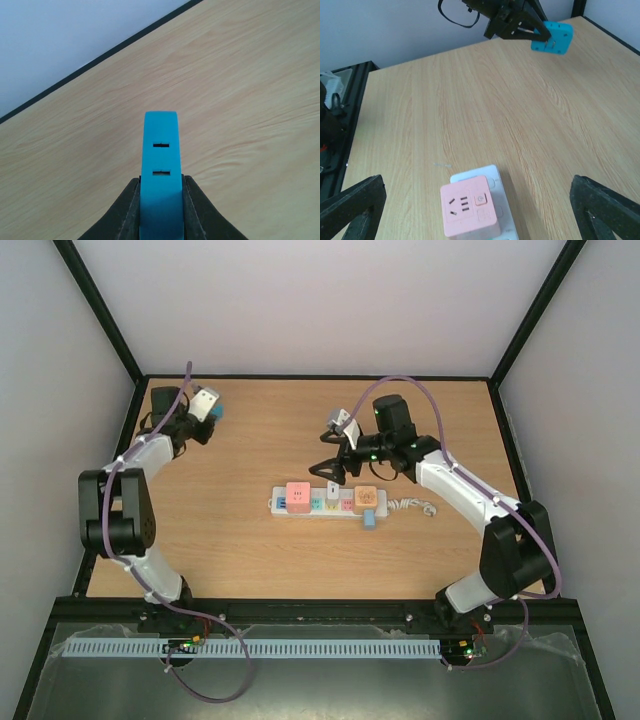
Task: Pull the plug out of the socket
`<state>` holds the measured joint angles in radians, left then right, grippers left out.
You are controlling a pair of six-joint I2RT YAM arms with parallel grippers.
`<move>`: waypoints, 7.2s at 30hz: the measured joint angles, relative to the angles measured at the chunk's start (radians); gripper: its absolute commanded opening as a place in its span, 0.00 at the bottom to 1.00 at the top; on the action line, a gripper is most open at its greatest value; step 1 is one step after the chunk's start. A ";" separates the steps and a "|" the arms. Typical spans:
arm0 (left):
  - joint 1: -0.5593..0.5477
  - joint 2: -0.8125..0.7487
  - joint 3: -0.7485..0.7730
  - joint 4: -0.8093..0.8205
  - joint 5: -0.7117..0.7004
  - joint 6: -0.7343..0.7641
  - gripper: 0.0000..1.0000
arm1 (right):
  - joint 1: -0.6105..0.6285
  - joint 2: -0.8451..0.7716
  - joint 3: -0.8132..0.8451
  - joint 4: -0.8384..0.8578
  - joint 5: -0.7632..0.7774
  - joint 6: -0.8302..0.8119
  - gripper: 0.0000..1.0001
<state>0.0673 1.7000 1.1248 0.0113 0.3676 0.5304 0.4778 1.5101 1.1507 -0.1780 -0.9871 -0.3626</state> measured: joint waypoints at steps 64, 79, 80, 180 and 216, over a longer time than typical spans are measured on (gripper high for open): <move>0.149 0.473 0.365 -0.020 -0.273 0.351 1.00 | 0.000 0.010 -0.099 0.056 0.126 -0.014 0.98; 0.169 0.311 0.504 -0.518 0.144 0.271 1.00 | 0.000 0.009 -0.105 0.055 0.118 -0.026 0.98; 0.167 0.298 0.504 -0.549 0.176 0.274 1.00 | 0.000 0.009 -0.106 0.054 0.117 -0.032 0.98; -0.427 -0.027 -0.108 -0.445 0.475 0.452 0.39 | 0.089 0.233 -0.030 -0.219 0.313 -0.437 0.17; -0.197 -0.205 -0.110 -0.216 0.050 0.438 0.37 | 0.090 0.233 -0.030 -0.216 0.311 -0.418 0.21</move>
<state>-0.1295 1.4948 1.0145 -0.2047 0.4171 0.9680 0.5674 1.7432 1.1206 -0.3943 -0.6758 -0.7807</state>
